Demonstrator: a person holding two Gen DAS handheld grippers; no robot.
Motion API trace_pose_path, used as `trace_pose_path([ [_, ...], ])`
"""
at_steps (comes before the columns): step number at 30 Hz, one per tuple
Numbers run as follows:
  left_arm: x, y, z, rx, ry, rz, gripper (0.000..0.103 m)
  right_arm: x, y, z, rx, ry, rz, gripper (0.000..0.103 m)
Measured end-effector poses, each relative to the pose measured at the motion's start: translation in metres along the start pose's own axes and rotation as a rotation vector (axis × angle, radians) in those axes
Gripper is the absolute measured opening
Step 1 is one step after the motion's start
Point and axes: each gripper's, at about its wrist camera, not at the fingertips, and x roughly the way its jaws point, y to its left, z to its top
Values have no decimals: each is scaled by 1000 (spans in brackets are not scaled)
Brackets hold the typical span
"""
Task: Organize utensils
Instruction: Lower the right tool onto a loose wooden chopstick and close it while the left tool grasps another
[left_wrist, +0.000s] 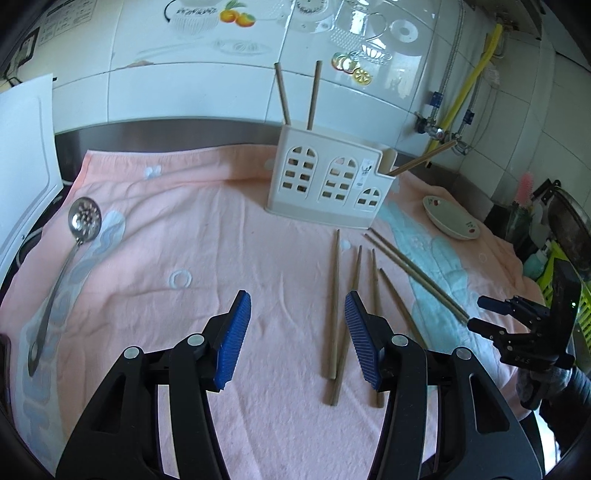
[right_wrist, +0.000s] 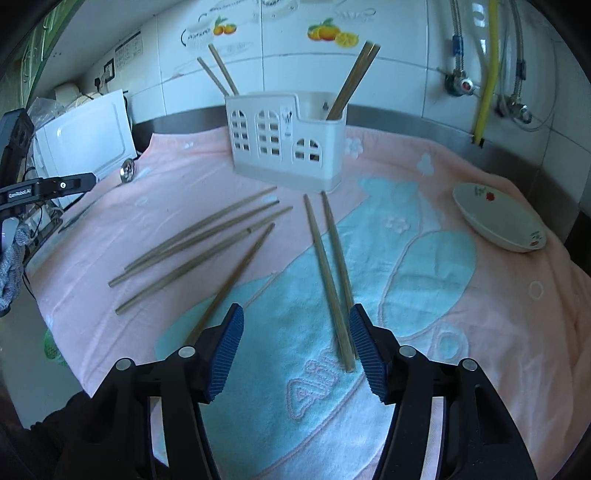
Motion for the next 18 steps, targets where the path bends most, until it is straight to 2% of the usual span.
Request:
trace_pose_path([
  [10, 4, 9, -7, -24, 17, 21, 53, 33, -11, 5, 1, 67, 17, 46],
  [12, 5, 9, -7, -23, 22, 24, 53, 37, -13, 5, 4, 74, 19, 41],
  [18, 12, 10, -11, -21, 42, 25, 53, 42, -20, 5, 23, 84, 17, 39],
])
